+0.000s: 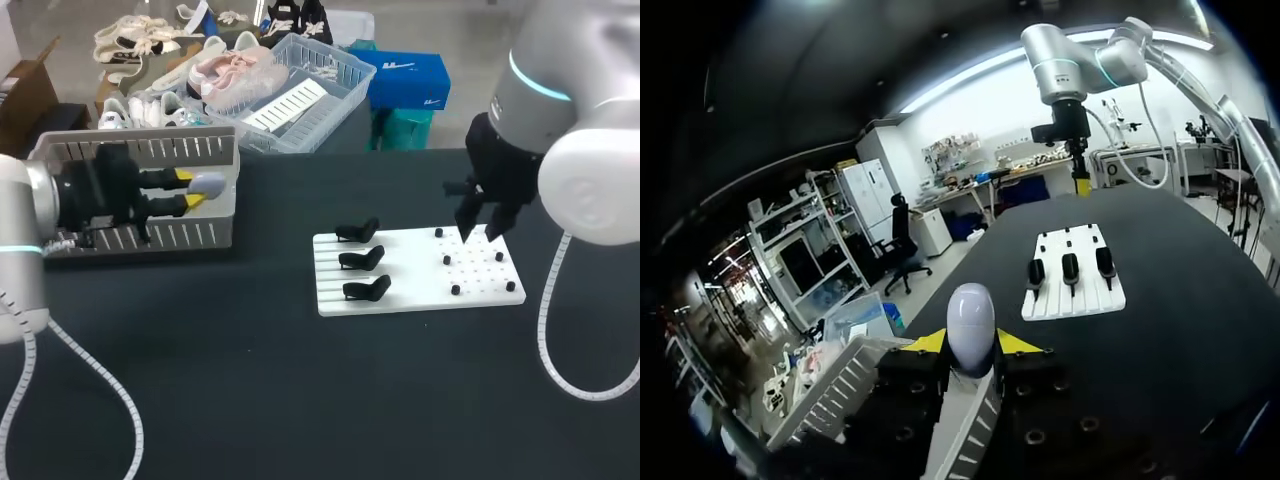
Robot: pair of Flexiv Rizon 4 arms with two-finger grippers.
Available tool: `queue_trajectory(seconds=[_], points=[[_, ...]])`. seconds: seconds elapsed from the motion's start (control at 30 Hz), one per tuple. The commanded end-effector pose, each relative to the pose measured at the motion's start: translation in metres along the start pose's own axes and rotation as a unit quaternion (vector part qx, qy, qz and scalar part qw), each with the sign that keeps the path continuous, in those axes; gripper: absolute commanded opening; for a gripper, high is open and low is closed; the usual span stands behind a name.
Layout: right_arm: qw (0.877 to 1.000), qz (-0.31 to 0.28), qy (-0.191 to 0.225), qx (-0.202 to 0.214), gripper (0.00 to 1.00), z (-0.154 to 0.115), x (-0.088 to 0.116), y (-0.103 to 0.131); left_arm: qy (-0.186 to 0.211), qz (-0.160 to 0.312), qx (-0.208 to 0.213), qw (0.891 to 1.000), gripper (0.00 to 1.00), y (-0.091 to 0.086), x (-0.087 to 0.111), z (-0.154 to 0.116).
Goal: Pick up each earbud case from the left stands, insert the matching earbuds, close the lid, and place the case in the box.
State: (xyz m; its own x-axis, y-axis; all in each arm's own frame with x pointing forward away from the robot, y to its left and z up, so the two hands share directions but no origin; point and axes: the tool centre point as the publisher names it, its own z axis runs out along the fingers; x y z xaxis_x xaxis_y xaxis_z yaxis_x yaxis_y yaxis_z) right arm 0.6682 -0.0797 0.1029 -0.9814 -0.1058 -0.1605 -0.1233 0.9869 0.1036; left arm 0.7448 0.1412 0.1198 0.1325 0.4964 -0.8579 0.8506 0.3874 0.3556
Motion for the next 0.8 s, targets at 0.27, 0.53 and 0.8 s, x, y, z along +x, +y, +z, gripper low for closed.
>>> queue_trajectory(seconds=[0.27, 0.53, 0.8], points=[[1.0, 0.007, 0.007, 0.004, 0.35, 0.005, -0.008, 0.004, 0.009, -0.01, -0.103, 0.995, 0.0, 0.033, 0.033, 0.008], [1.0, 0.017, 0.013, -0.001, 0.35, 0.014, -0.011, 0.001, 0.018, -0.02, -0.096, 0.995, 0.0, 0.07, 0.048, 0.018], [0.999, 0.026, 0.018, -0.002, 0.35, 0.017, -0.008, -0.004, 0.031, -0.016, -0.061, 0.998, 0.0, 0.097, 0.051, 0.037]])
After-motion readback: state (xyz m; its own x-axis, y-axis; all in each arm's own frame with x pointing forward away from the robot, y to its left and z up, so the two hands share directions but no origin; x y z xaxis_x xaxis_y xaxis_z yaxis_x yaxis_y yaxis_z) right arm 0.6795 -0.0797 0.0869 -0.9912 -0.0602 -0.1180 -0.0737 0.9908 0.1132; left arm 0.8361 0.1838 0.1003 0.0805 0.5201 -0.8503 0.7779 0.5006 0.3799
